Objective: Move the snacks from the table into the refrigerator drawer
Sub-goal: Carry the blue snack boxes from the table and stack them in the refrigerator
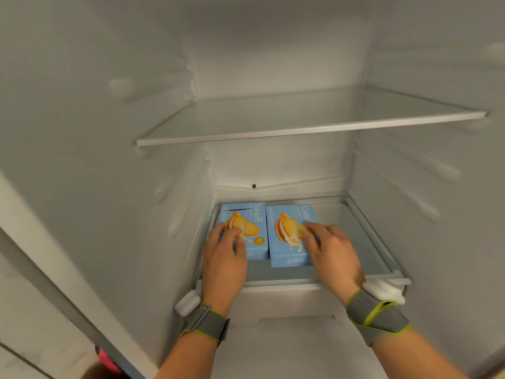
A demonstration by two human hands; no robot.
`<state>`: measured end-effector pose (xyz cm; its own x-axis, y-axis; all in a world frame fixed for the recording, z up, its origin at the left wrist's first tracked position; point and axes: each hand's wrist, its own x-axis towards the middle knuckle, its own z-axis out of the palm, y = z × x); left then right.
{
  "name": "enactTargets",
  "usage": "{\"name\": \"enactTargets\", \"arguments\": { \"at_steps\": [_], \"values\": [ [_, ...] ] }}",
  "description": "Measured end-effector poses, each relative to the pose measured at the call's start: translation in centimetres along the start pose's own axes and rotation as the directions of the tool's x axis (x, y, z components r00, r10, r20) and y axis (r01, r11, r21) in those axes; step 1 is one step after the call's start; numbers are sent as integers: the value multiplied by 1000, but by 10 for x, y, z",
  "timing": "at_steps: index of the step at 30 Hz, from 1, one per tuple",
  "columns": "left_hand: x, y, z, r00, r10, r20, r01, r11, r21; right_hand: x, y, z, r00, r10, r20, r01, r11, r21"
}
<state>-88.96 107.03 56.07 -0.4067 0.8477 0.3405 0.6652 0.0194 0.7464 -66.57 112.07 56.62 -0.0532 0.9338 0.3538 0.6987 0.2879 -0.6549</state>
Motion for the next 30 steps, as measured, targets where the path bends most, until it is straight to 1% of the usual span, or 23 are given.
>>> {"name": "enactTargets", "arguments": {
  "at_steps": [6, 11, 16, 20, 22, 24, 27, 30],
  "values": [
    [3, -4, 4, 999, 40, -21, -40, 999, 34, 19, 3, 11, 1000, 25, 19, -24, 998, -54],
    [6, -3, 3, 999, 43, -20, -42, 999, 32, 27, 3, 14, 997, 46, 57, -41, 996, -81],
    [5, -1, 1, 999, 39, -6, -39, 998, 38, 30, 3, 14, 993, 77, 95, -72, 996, -59],
    [-5, 10, -9, 999, -10, 38, 8, 998, 57, 21, 2, -1, 983, 100, 156, -104, 994, 21],
    [-13, 12, -13, 998, -44, 49, 41, 998, 54, 8, 1, -10, 983, 107, 151, -120, 990, 79],
    [-27, 13, -12, 998, -51, 28, 48, 996, 78, -10, 2, -19, 987, 91, 129, -106, 988, 115],
    [-51, 16, -7, 999, -37, -22, 40, 986, 159, -38, 5, -28, 996, 58, 72, -66, 992, 112],
    [-72, 22, -3, 998, -42, -53, 50, 984, 169, -60, 11, -37, 997, 43, 63, -50, 992, 114]
  ]
}}
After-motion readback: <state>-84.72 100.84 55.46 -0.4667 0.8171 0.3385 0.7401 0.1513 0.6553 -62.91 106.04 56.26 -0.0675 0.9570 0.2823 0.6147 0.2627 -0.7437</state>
